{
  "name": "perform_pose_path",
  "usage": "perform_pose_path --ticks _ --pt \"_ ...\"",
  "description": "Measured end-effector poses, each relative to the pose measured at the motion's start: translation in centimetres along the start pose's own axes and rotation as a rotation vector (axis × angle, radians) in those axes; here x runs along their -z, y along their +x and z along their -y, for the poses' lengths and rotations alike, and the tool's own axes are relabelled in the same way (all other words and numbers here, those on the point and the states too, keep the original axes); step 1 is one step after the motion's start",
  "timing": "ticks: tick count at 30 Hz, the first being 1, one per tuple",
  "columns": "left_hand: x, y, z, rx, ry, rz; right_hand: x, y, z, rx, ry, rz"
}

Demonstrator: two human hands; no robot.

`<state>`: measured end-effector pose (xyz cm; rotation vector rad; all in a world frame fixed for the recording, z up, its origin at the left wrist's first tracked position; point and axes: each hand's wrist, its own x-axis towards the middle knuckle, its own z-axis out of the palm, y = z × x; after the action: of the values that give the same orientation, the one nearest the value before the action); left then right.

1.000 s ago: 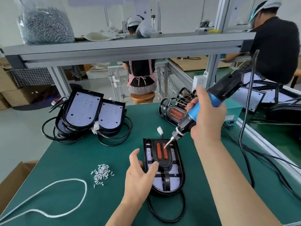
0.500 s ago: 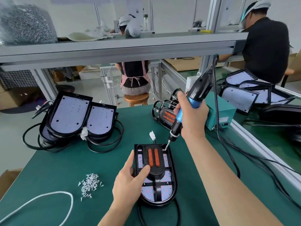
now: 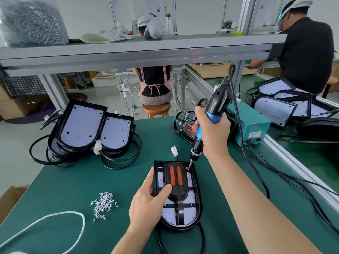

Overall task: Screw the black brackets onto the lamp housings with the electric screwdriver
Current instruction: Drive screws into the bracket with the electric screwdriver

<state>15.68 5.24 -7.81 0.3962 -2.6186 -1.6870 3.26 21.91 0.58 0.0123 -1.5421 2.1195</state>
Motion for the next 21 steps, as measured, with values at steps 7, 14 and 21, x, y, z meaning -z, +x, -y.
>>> perform_pose_path --ticks 7,14,21 --pt "-0.1 0.0 -0.3 0.007 0.011 -0.008 -0.7 0.0 -0.7 0.016 -0.037 0.146" --pt "-0.3 0.1 -0.1 0.01 0.004 -0.005 -0.7 0.7 -1.2 -0.01 -0.091 0.149" --pt "-0.4 0.2 -0.1 0.023 0.012 -0.015 0.0 0.2 -0.8 0.006 -0.069 0.344"
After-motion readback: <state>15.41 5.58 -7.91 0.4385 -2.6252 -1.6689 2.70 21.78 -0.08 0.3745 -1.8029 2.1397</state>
